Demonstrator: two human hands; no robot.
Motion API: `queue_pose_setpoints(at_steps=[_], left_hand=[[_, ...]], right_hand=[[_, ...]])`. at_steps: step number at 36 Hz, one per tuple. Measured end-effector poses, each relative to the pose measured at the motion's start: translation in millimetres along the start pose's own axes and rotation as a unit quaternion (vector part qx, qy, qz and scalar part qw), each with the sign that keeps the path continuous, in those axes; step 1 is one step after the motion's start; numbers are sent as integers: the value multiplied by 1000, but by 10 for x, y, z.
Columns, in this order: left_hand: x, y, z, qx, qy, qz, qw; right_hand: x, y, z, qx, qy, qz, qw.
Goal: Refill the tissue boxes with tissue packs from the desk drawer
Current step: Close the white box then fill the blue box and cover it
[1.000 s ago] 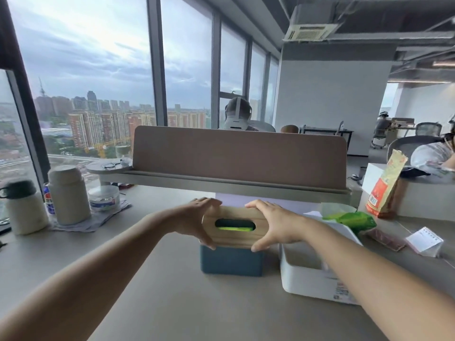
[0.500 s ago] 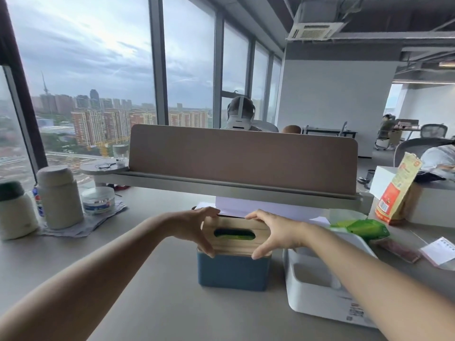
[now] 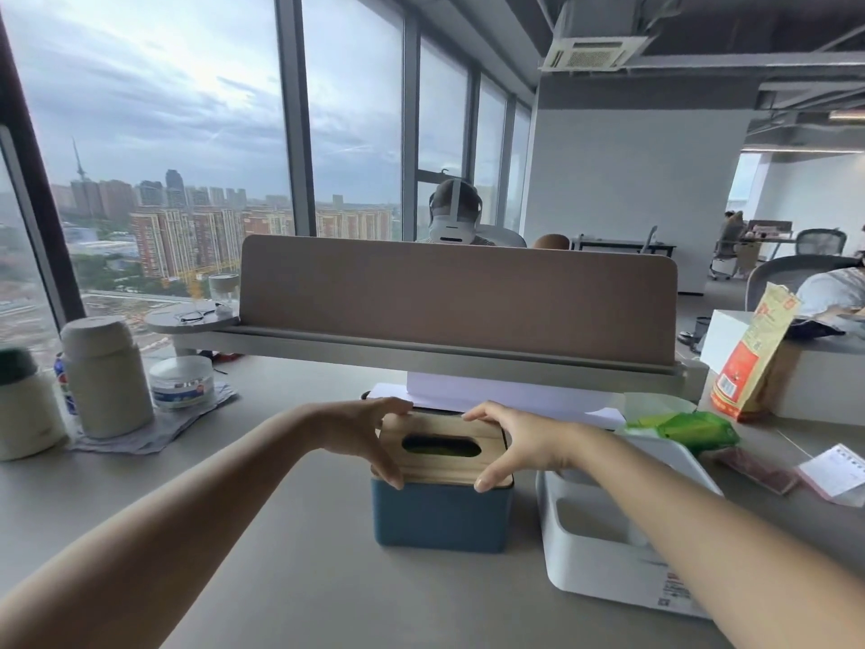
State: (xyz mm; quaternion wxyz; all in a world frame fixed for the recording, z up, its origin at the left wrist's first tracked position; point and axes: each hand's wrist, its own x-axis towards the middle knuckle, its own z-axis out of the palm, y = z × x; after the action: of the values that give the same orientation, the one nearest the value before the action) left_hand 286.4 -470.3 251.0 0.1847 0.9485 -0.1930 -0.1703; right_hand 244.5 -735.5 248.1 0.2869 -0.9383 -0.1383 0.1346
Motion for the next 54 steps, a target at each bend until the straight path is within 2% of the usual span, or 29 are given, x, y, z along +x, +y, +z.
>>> queue_pose_setpoints(at_steps=[15, 20, 25, 31, 35, 40, 46, 54], left_hand=[[51, -138, 59, -74, -26, 26, 997], [101, -208, 126, -84, -33, 43, 995], [111, -258, 168, -112, -46, 62, 991], [48, -234, 131, -61, -38, 65, 995], [-89, -199, 169, 30, 6, 65, 997], [-276, -188, 381, 124, 138, 65, 980], [-355, -226, 589, 142, 208, 71, 965], [-358, -237, 717, 103, 250, 73, 960]], right_hand=[[-2, 76, -47, -64, -14, 1, 998], [-54, 63, -61, -159, -4, 0, 987], [-91, 46, -72, -192, -10, 11, 981], [-123, 32, -41, -196, -9, 12, 981], [-211, 22, 30, -235, 42, 7, 971], [-307, 77, 142, -270, 97, -2, 958], [-288, 140, 235, -272, 146, -29, 951], [-225, 220, 257, -300, 148, -27, 942]])
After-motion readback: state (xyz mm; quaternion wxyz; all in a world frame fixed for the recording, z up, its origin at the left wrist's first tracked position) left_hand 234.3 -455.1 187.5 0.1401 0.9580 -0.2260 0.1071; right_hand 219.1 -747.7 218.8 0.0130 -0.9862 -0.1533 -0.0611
